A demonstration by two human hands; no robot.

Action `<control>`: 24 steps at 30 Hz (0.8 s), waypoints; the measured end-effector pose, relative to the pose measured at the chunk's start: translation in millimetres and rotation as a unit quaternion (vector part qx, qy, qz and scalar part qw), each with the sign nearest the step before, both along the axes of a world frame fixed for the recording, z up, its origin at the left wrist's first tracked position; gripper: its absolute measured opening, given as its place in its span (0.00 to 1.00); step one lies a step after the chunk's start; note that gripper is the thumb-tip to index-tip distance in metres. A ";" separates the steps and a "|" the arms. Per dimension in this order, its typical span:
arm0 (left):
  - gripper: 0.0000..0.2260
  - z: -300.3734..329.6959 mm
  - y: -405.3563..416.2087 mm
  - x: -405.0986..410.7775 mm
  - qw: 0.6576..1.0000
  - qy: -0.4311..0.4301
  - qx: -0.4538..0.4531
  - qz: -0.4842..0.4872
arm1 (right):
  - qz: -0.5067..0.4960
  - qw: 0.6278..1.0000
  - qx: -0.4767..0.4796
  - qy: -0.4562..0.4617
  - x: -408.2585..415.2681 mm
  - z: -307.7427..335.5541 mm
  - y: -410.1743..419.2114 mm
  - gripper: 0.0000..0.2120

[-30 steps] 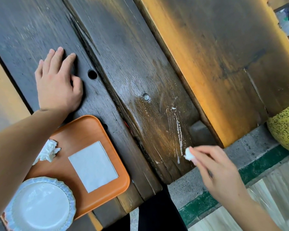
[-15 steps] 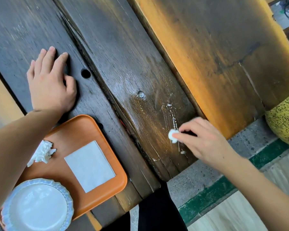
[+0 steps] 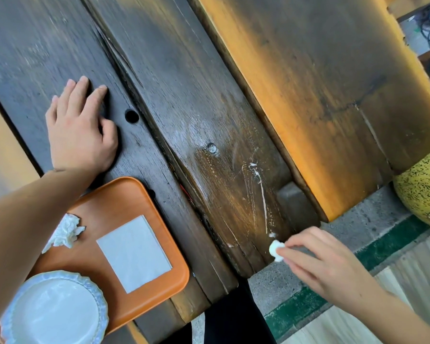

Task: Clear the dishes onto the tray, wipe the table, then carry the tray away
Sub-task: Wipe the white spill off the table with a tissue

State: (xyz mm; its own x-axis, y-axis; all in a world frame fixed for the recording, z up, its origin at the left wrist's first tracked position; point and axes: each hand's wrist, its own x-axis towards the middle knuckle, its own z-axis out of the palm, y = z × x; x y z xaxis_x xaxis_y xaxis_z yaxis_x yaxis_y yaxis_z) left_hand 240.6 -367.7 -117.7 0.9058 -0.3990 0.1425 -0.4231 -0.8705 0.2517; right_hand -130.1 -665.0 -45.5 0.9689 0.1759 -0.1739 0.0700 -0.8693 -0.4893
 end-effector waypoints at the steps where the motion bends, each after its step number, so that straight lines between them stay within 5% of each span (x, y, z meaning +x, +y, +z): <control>1: 0.26 0.0 0.0 0.1 1.000 0.000 0.001 0.000 | 0.004 1.000 -0.004 0.000 -1.2 -1.5 0.2 0.10; 13: 0.26 -1.6 0.4 0.7 1.000 -0.003 -0.003 -0.001 | -0.044 0.992 -0.046 -0.107 132.8 -21.1 -32.2 0.08; 24: 0.26 0.2 0.1 1.4 1.000 0.007 0.007 -0.001 | -0.085 0.996 -0.004 -0.016 17.5 -0.4 3.6 0.08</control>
